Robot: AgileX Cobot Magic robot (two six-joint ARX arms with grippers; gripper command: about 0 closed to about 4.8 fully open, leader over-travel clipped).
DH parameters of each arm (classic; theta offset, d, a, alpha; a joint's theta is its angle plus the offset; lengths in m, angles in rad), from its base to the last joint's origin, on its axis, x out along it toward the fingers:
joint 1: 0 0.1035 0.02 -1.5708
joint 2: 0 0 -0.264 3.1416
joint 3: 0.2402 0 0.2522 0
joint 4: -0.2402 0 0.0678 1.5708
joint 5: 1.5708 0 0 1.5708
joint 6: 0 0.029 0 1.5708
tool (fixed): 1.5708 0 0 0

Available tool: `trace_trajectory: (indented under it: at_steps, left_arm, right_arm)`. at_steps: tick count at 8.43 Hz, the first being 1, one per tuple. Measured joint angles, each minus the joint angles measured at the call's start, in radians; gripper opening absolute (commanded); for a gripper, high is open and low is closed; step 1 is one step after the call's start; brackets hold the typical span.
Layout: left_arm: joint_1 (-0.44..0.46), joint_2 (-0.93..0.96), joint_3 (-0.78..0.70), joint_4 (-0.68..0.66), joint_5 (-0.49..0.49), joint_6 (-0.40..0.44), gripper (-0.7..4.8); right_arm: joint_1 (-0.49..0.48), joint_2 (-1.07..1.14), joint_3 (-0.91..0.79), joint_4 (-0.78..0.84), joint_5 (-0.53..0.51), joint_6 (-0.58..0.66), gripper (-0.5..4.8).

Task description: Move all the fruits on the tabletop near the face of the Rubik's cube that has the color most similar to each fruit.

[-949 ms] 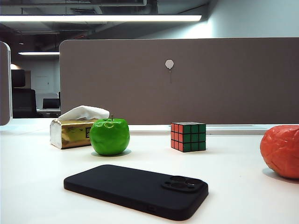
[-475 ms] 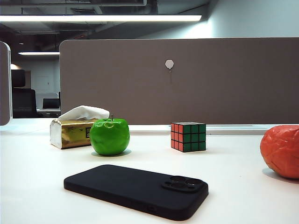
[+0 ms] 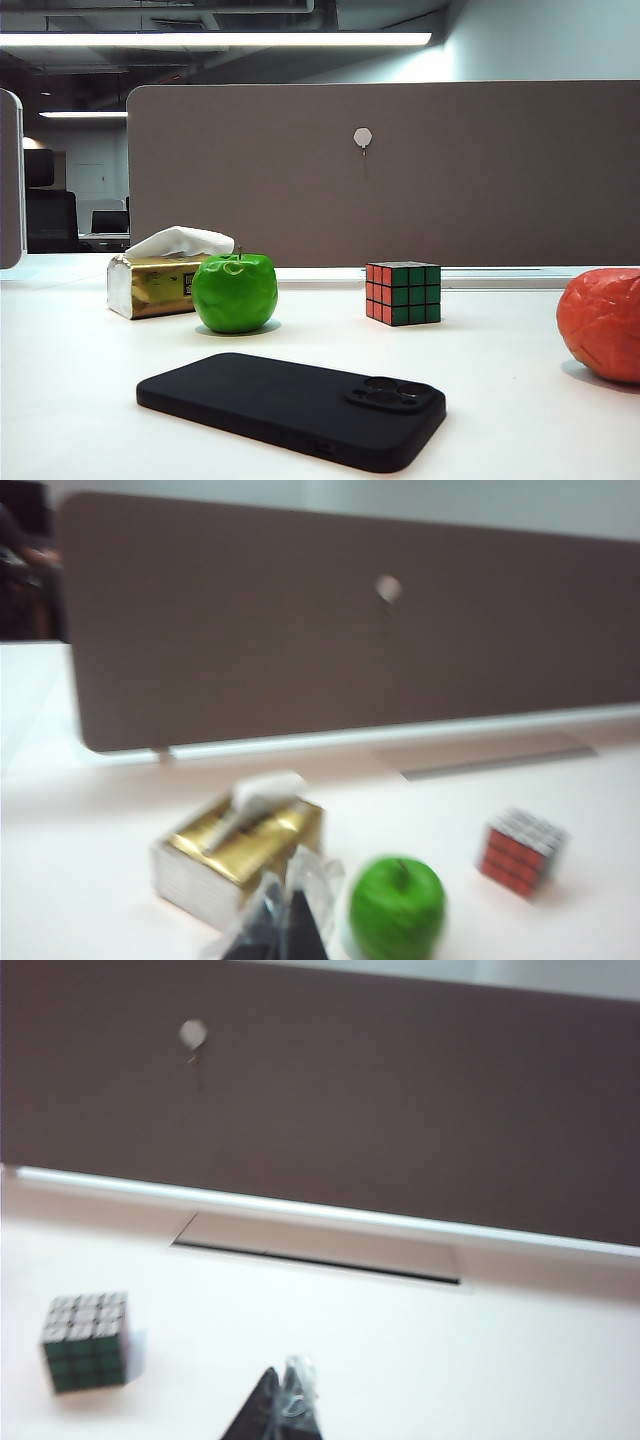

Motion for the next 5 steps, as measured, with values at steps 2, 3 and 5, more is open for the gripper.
trace_trajectory:
  at_steps: [2,3,5]
  left_arm:
    - [0.000,0.103,0.052,-0.031,0.092,0.027,-0.06]
    - [0.000,0.167,0.078,-0.040,0.132,0.037,-0.06]
    - [-0.072,0.417,0.165,-0.009,0.192,0.087,-0.06]
  right_arm:
    - [0.000,0.013,0.054,-0.095,-0.031,-0.002,-0.01]
    - [0.000,0.028,0.077,-0.138,-0.042,-0.002,-0.01]
    - [0.001,0.240,0.217,-0.321,-0.149,-0.002,-0.01]
